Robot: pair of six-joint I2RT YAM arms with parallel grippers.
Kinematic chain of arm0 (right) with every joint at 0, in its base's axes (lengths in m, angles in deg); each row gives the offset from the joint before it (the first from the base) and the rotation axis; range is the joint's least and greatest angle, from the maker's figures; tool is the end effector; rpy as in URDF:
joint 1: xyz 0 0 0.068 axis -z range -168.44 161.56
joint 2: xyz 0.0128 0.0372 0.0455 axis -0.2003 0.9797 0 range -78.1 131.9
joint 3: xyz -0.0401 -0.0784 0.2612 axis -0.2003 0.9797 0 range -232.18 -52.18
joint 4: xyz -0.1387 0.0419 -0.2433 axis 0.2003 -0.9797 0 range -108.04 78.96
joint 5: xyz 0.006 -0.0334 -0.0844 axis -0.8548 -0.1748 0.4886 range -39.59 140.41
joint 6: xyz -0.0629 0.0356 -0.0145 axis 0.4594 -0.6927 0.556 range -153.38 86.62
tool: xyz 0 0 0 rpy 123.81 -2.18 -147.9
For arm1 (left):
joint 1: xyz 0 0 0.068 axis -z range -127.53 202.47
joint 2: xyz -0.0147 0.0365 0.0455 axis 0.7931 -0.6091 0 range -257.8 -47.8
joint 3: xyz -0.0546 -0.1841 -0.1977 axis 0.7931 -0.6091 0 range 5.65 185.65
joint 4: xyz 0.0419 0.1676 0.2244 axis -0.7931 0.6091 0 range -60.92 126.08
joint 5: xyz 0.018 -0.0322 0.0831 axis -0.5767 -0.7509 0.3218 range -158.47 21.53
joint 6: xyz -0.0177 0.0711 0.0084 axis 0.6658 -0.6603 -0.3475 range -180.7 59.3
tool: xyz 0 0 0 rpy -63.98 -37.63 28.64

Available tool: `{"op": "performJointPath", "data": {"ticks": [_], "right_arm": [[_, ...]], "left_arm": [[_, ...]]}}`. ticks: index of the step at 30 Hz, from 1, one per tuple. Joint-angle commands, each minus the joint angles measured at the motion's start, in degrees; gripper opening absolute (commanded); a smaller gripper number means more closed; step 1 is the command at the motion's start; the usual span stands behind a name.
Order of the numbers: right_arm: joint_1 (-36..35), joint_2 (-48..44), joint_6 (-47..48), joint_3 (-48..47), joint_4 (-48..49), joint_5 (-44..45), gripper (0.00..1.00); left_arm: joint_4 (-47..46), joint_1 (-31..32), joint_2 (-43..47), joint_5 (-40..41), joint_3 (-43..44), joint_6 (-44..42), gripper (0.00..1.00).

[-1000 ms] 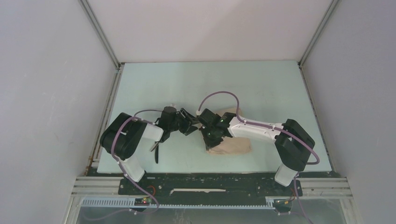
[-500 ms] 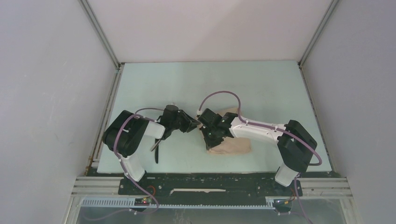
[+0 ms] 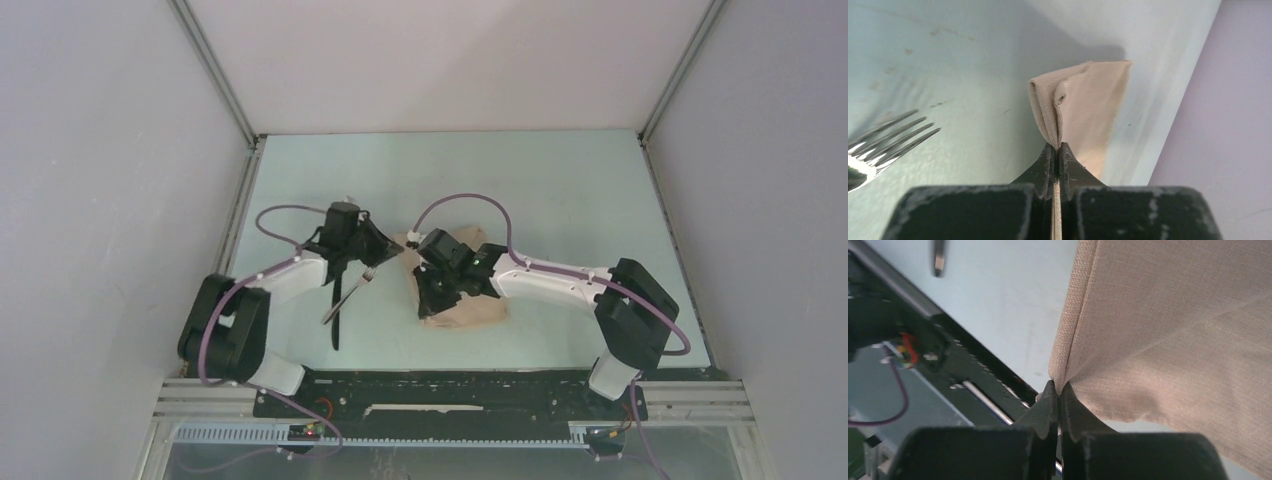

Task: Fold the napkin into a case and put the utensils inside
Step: Pick up the upper triangle-folded napkin from the center of the board, then turn over the upper triangle folded napkin at the center of the board.

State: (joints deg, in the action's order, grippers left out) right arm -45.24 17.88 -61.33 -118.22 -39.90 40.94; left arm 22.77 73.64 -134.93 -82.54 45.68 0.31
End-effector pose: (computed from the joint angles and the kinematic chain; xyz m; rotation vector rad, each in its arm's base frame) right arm 0.1996 0.3235 0.1819 -0.7511 2.6634 0.6897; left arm 0.3065 -0.1347 0.1372 -0.7110 2.3716 -0.9737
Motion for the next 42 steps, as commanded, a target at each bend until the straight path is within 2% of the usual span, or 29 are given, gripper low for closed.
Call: {"op": "performJointPath", "data": {"ticks": [1,5,8,11,13,18,24,30,32,33,35,37,39,40,42], "right_arm": [[-0.85,-3.09,-1.33,-4.06,10.09,-12.56,0.0],[0.46,-2.73,-3.95,-8.17,18.47,-23.55,0.0],[4.33,-5.68,-7.38,-4.86,24.86,-28.72,0.0],[10.39,-8.83,-12.0,4.15,34.32,-34.39,0.0],[15.45,-9.73,-14.26,12.06,40.6,-38.26,0.0],[30.1,-4.24,-16.88,29.1,55.51,-50.15,0.0],[40.23,0.01,-14.1,37.42,55.66,-52.06,0.0],[43.17,-0.37,-11.57,38.75,49.33,-47.52,0.0],[43.86,-1.52,-10.78,38.79,46.61,-45.37,0.01],[44.27,-2.25,-10.2,38.68,44.99,-44.34,0.06],[44.77,-6.16,-7.38,37.24,36.37,-40.33,0.22],[44.93,-11.8,-3.33,35.08,22.96,-33.14,0.39],[45.58,-18.3,-0.73,33.75,13.35,-26.2,0.56],[46.45,-20.96,-0.11,33.78,11.36,-25.36,0.62],[49.19,-23.71,-0.02,33.87,10.67,-26.26,0.65]], "left_arm": [[16.2,-5.29,11.42,8.34,7.82,-8.45,0.0],[26.05,-5.8,18.19,16.55,18.78,-14.78,0.0],[29.45,-3.86,16.0,19.49,26.52,-17.83,0.0],[29.59,0.27,8.4,20.15,33.63,-18.83,0.0],[29.93,3.19,-0.41,19.87,39.15,-19.04,0.0],[30.79,9.88,-20.92,20.53,56.56,-20.21,0.0],[32.05,14.58,-38.71,22.02,74.29,-22.63,0.0],[30.74,17.33,-46.97,18.41,82.94,-24.93,0.01],[30.7,17.98,-47.91,17.64,84.21,-25.96,0.1],[30.71,18.28,-47.91,16.83,84.58,-26.4,0.16],[32.26,18.63,-47.05,14.99,85.58,-27.14,0.36],[35.5,18.81,-44.31,13.09,85.98,-27.97,0.53],[38.52,18.9,-39.64,9.94,83.54,-28.28,0.68],[39.41,18.91,-36.79,7.89,81.24,-28.13,0.72],[40.46,19.22,-31.12,4.77,74.81,-27.85,0.75]]}}
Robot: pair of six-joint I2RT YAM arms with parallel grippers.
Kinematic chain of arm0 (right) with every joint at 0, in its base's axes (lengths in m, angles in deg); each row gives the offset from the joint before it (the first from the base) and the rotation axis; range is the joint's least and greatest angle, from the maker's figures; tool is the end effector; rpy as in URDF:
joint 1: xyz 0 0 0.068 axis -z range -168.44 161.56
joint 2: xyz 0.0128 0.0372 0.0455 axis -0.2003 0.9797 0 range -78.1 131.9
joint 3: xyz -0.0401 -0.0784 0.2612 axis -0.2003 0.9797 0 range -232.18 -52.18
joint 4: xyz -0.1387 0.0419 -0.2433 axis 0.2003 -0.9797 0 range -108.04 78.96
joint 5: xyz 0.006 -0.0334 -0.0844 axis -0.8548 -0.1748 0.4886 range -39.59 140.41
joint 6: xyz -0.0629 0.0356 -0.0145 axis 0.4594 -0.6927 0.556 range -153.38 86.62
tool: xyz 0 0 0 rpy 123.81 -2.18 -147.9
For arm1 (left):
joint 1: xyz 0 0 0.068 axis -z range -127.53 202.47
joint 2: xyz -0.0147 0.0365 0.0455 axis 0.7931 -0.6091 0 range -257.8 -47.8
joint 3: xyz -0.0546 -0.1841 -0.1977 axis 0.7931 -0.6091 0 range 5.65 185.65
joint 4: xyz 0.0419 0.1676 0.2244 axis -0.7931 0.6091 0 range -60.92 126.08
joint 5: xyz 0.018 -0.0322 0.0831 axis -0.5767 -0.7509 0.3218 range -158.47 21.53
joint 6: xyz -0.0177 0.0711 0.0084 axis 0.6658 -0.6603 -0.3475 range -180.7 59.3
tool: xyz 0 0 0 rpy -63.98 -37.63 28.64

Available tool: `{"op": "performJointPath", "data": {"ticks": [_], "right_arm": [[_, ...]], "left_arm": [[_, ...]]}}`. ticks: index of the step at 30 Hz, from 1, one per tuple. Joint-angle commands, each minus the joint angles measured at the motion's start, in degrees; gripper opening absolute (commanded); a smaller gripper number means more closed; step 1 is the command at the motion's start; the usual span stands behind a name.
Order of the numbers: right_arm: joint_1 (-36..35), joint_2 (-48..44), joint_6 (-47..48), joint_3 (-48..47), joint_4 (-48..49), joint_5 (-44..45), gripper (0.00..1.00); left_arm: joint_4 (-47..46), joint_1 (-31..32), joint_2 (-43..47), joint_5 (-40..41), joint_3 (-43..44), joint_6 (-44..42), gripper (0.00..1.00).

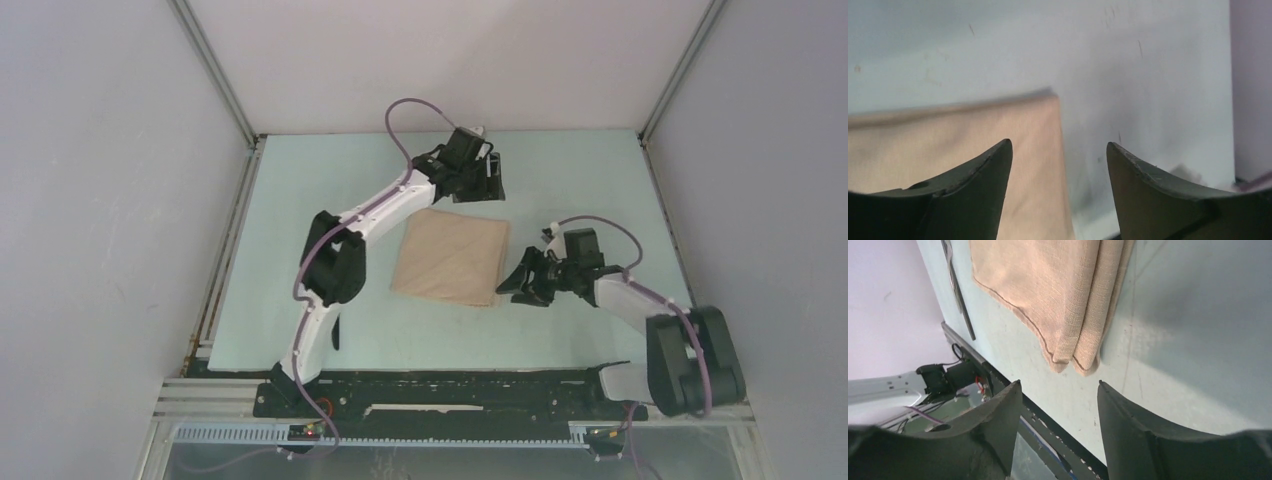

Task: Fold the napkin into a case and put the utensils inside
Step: Turn over the upper triangle folded napkin at the center of the board.

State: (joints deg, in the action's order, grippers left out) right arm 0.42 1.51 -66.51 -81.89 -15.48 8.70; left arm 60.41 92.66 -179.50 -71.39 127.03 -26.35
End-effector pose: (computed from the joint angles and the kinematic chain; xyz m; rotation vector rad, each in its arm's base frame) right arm 0.2477 0.0905 0.1122 0.1814 2.5871 1.2203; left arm 0.4360 -0.3723 0.2338 0.1500 2.4024 -0.7030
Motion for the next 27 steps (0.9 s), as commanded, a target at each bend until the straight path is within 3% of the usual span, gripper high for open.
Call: {"op": "performJointPath", "data": {"ticks": [1,5,9,12,18,27], "right_arm": [[5.07,-7.44,4.87,-2.52,-13.09,5.3,0.65],[10.4,-3.55,0.31,-2.54,-5.47,0.38,0.62],[10.67,2.73,-5.18,-2.79,3.64,-3.69,0.55],[9.49,7.73,-5.01,-2.88,6.16,-6.13,0.45],[4.92,10.06,-3.62,-2.23,5.46,-5.92,0.4],[1.05,11.49,-3.27,-2.1,5.38,-5.4,0.25]], "left_arm": [[2.21,0.76,16.59,-7.04,-11.42,-1.13,0.76],[0.89,4.36,25.08,-7.4,-29.37,-1.42,0.75],[0.05,10.39,27.72,-3.24,-37.87,-2.59,0.67],[0.37,13.47,25.94,-1.82,-38.55,-2.69,0.53],[0.53,16.35,20.85,-1.37,-37.56,-2.71,0.58],[1.01,16.58,16.93,-0.62,-36.02,-2.39,0.44]]}}
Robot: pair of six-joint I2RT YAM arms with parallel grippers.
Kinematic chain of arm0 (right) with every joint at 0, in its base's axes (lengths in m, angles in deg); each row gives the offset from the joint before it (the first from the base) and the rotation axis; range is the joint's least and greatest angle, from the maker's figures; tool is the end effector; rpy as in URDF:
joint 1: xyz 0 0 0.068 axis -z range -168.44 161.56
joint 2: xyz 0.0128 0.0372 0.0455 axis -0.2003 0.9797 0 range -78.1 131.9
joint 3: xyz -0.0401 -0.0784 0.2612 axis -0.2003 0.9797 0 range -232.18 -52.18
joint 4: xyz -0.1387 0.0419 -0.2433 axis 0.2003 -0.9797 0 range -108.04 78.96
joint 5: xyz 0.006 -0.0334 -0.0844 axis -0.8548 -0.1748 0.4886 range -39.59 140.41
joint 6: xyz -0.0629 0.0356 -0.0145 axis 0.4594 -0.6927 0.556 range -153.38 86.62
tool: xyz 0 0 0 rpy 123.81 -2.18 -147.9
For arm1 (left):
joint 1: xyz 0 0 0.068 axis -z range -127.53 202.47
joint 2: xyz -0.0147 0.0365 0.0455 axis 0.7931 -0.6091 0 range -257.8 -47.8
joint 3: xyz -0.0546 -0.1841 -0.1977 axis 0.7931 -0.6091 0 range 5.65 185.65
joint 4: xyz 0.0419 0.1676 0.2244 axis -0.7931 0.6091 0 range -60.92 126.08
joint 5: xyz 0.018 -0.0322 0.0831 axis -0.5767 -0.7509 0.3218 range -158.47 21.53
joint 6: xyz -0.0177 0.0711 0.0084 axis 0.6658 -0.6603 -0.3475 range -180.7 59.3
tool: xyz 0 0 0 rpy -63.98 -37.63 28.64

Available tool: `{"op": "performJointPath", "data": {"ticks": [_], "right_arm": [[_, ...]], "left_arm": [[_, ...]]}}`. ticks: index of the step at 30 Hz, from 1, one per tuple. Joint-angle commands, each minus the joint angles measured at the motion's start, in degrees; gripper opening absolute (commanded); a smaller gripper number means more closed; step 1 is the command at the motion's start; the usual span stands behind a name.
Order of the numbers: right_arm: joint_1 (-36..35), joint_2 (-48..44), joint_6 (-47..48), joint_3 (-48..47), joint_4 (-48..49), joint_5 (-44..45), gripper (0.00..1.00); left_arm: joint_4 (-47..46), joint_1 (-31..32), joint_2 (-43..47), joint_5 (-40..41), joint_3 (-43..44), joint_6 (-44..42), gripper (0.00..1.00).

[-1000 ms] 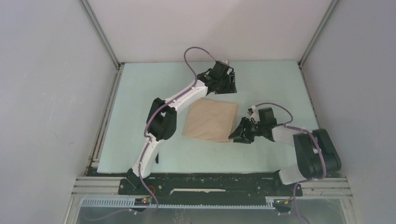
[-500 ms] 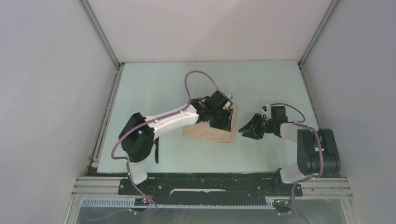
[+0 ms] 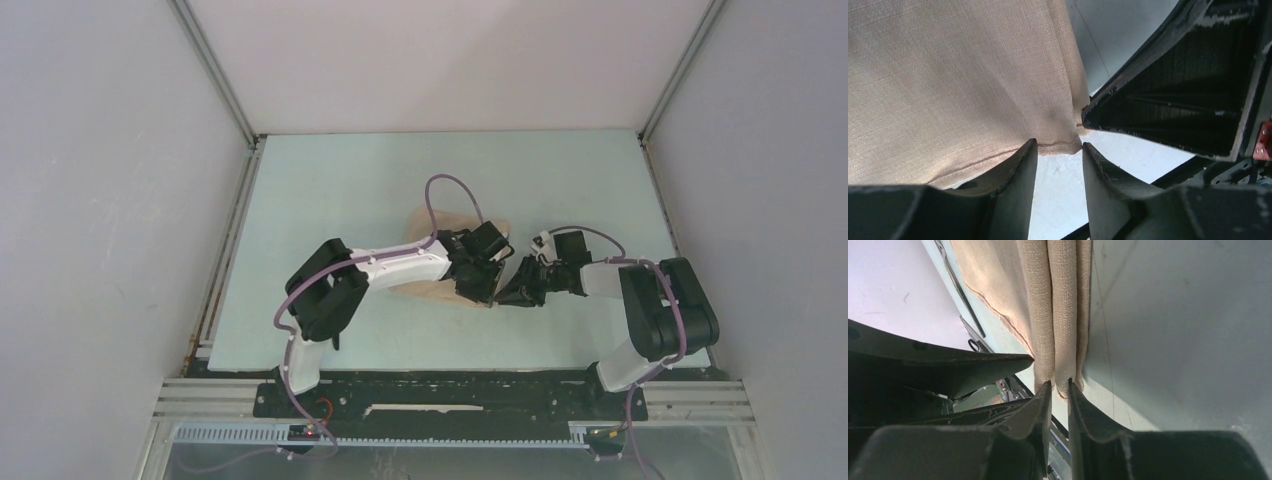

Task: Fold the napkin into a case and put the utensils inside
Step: Turn over the upper triangle folded napkin at the center of the board.

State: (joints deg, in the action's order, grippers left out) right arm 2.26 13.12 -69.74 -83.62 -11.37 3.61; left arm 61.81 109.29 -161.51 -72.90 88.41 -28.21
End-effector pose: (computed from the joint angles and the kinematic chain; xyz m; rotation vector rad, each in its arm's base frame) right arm 0.2597 0.0880 0.0782 0.3248 2.6674 1.3410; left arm 0.2413 -0.3777 0.1501 0.6187 2.7499 -0.5406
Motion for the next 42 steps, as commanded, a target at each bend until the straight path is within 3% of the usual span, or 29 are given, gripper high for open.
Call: {"op": "performJointPath", "data": {"ticks": [1,10,15,19,27,42], "right_arm": [[-0.8,-0.04,-0.04,-0.37,1.03,-0.38,0.22],[-1.97,-0.01,-0.25,-0.33,0.6,1.04,0.05],[-2.13,-0.1,-0.91,-0.35,-1.28,1.84,0.06],[-2.13,-0.07,-1.09,-0.33,-1.46,2.21,0.07],[-2.04,0.17,-1.42,-0.35,-1.25,2.4,0.02],[-2.03,-1.25,-1.68,-0.38,-2.57,3.18,0.02]], "left_arm": [[-0.44,-0.04,-1.31,0.83,2.73,-0.51,0.42],[-1.26,0.51,-2.66,-0.08,3.33,0.15,0.39],[-1.22,1.05,-3.59,-0.14,4.31,0.05,0.44],[-0.16,1.15,-5.08,0.13,5.84,0.26,0.33],[0.22,1.24,-4.21,1.07,7.01,0.29,0.0],[0.06,2.43,-2.94,0.06,7.57,1.43,0.0]]}}
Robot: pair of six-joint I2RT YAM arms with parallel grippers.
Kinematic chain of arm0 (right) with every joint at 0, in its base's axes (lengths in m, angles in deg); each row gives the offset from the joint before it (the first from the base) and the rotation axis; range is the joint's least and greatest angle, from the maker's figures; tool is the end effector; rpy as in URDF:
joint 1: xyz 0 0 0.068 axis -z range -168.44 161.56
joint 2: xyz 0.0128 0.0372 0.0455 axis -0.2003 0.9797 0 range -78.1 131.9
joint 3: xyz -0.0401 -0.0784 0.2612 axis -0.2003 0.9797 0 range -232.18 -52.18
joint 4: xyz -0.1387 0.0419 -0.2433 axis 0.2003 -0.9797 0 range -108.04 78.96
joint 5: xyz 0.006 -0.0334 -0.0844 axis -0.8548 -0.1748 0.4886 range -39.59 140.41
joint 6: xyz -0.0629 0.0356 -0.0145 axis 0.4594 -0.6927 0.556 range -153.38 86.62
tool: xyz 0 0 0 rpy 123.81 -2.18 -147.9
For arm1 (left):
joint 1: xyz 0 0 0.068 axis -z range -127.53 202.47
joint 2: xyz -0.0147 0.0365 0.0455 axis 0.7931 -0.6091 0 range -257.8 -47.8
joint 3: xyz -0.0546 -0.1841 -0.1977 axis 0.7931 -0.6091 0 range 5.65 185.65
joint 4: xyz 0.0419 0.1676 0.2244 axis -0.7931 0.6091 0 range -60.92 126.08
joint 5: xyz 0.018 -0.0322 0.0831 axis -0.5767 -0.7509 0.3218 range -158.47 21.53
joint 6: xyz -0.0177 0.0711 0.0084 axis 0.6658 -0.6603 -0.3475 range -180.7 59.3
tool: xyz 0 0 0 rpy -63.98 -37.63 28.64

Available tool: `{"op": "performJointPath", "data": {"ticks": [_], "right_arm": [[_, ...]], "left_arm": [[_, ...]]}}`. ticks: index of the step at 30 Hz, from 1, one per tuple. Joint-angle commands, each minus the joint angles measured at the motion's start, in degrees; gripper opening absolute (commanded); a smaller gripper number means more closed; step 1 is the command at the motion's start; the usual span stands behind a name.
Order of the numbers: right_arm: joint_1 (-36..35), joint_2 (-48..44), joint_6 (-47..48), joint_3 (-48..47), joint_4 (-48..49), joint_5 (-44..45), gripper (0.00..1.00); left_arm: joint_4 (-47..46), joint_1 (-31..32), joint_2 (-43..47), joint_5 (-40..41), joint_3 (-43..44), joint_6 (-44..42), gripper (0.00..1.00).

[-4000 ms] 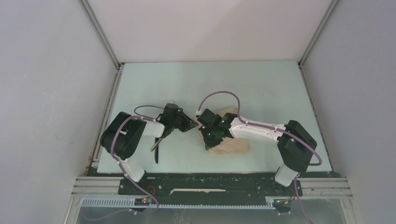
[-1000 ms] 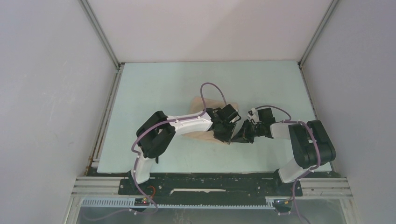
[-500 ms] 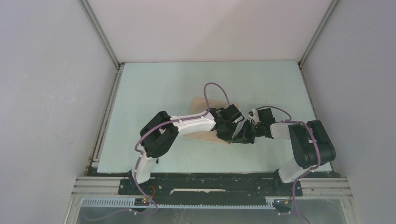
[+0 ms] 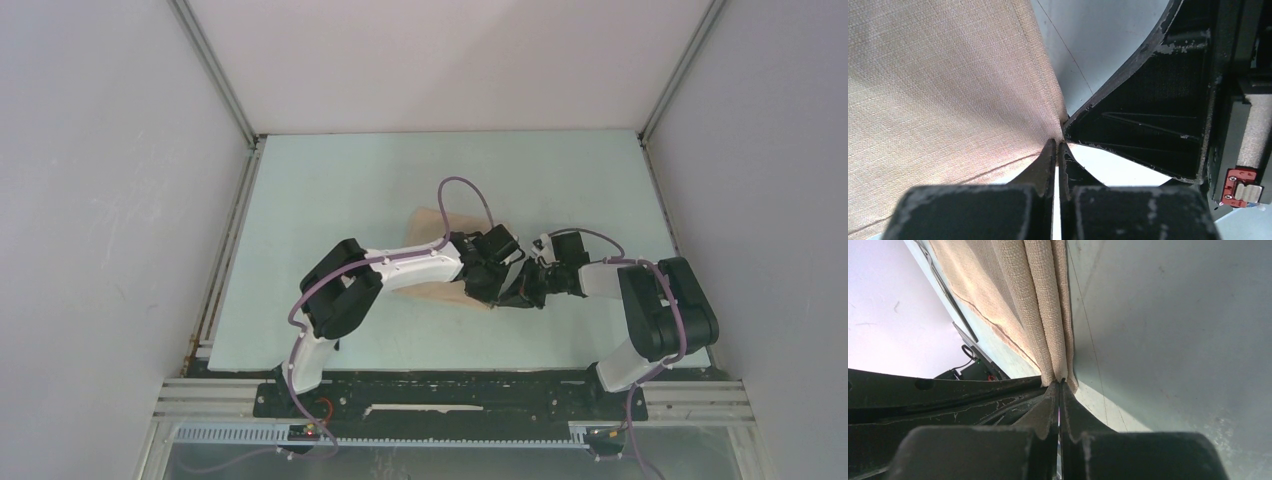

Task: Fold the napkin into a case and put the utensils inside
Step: Turn over the upper triangle folded napkin at the center of the board.

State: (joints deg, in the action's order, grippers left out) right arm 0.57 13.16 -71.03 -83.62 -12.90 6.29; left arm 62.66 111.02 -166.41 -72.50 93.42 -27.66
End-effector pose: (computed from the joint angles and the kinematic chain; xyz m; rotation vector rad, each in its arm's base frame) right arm 0.2556 0.0933 0.0747 0.3573 2.7167 1.2898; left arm 0.2402 -0.4009 0.1397 0.6472 2.7574 -0.5302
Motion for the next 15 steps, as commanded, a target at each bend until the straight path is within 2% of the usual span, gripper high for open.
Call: {"op": "performJointPath", "data": {"ticks": [1,3,9,15], "right_arm": [[-0.33,-1.53,-0.37,-0.35,-1.27,0.63,0.03],[-0.27,-2.07,-0.29,-0.37,-2.07,0.72,0.06],[2.38,-9.7,3.13,-0.25,-10.49,5.21,0.23],[7.33,-12.49,5.9,0.51,-13.31,4.15,0.27]], "left_arm": [[-0.8,0.77,2.14,-0.2,2.74,0.95,0.0],[-0.79,0.8,2.31,-0.18,3.08,0.91,0.0],[-0.49,0.78,1.3,-0.85,3.69,1.19,0.0],[-0.77,0.87,0.43,-1.65,4.17,1.4,0.01]]}}
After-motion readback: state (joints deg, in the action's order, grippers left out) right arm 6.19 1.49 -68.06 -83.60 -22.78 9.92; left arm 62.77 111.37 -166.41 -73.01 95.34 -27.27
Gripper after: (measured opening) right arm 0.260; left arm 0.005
